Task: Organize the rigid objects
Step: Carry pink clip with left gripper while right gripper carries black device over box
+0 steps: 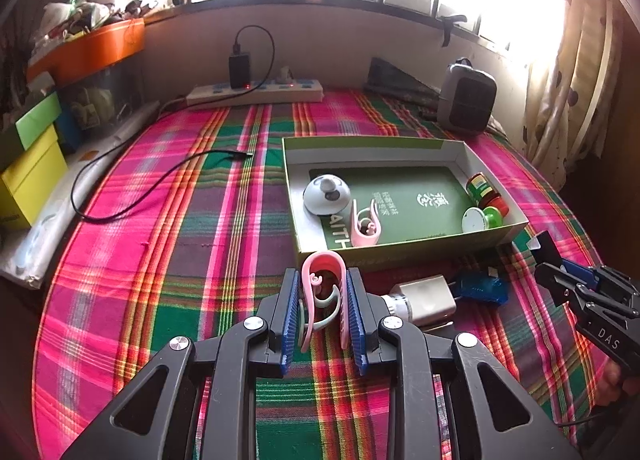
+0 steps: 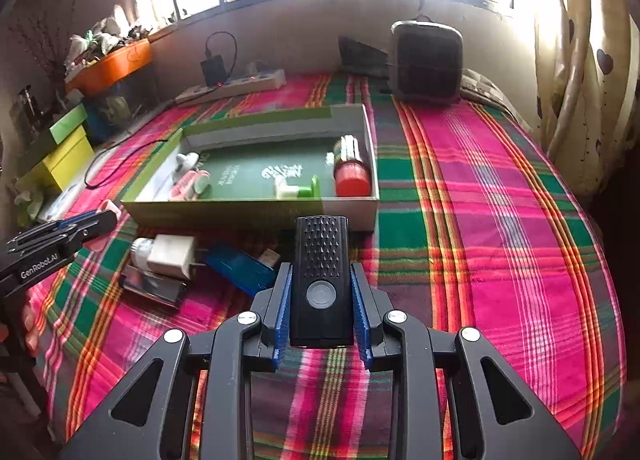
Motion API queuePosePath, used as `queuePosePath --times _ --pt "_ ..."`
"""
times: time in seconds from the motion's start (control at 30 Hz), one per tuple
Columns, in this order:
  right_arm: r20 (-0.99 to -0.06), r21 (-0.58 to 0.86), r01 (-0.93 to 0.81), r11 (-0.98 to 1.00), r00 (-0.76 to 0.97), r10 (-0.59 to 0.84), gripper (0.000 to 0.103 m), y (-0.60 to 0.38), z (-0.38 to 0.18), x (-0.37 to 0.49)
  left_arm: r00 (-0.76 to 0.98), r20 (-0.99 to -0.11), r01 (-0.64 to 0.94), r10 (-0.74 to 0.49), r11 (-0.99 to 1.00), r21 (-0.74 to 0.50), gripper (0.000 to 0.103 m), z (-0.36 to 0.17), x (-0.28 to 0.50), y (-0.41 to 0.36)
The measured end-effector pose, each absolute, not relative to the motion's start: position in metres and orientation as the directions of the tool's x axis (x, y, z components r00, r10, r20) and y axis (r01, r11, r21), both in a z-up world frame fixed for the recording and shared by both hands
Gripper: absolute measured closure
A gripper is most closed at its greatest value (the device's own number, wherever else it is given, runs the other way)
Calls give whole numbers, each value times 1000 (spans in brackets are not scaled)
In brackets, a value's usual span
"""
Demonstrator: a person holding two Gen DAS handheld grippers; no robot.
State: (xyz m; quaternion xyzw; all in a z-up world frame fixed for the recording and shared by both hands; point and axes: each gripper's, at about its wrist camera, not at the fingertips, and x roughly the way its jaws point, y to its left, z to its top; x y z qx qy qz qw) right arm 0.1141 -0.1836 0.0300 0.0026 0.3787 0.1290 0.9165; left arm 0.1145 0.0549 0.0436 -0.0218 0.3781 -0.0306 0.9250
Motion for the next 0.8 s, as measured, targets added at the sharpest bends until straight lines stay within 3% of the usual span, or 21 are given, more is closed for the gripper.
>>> queuePosePath --times 0.8 --pt "-686 104 -363 926 648 331 75 -146 59 164 709 -692 93 -136 991 -100 81 60 162 52"
